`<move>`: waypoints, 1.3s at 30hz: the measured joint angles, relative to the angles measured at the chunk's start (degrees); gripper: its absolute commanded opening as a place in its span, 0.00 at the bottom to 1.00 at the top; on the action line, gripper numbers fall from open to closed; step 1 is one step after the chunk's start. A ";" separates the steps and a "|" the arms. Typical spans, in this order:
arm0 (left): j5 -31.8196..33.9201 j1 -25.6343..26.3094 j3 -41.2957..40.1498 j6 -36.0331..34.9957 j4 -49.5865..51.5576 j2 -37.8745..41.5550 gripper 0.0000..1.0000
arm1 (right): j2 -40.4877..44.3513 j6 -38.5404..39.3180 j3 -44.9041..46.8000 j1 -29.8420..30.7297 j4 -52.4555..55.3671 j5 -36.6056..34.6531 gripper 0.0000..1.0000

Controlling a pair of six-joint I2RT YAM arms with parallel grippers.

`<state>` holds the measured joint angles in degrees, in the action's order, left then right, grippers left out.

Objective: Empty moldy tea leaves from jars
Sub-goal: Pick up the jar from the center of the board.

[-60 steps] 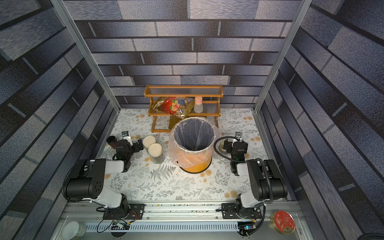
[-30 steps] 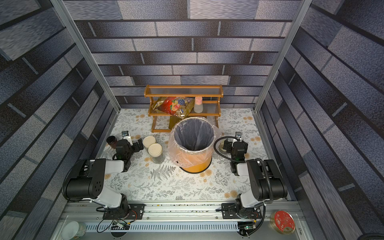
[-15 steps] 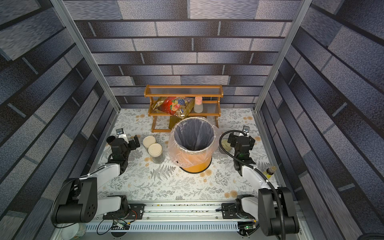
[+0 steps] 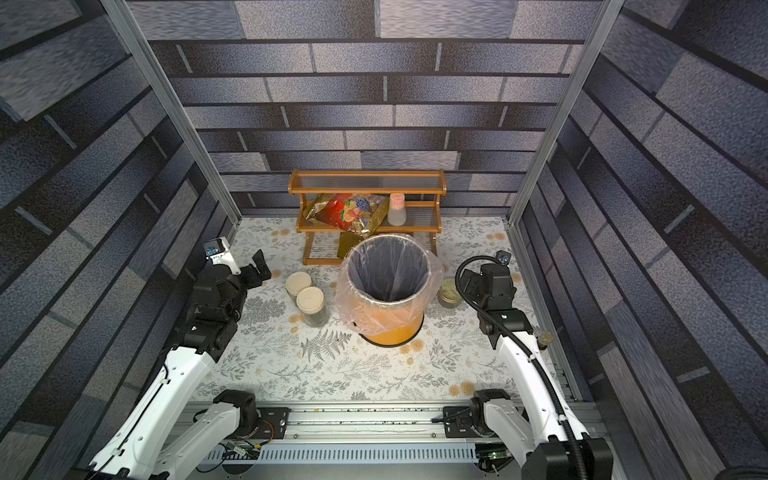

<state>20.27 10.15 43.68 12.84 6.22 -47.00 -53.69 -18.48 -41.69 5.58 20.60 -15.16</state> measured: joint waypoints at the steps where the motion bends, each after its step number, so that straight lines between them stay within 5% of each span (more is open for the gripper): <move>1: 0.44 1.01 0.83 0.81 1.79 0.28 1.00 | 0.13 -0.20 -0.07 0.00 1.44 0.83 1.00; 12: 0.55 9.27 5.99 6.38 20.22 1.95 1.00 | -2.43 -1.68 0.35 0.02 9.35 9.77 1.00; 39: -6.80 12.70 8.68 3.45 28.81 4.63 1.00 | -31.04 1.16 -10.80 3.85 6.54 11.15 1.00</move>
<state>13.47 22.85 52.36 16.29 35.03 -42.37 -84.73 -17.32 -52.49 9.43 27.14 -4.01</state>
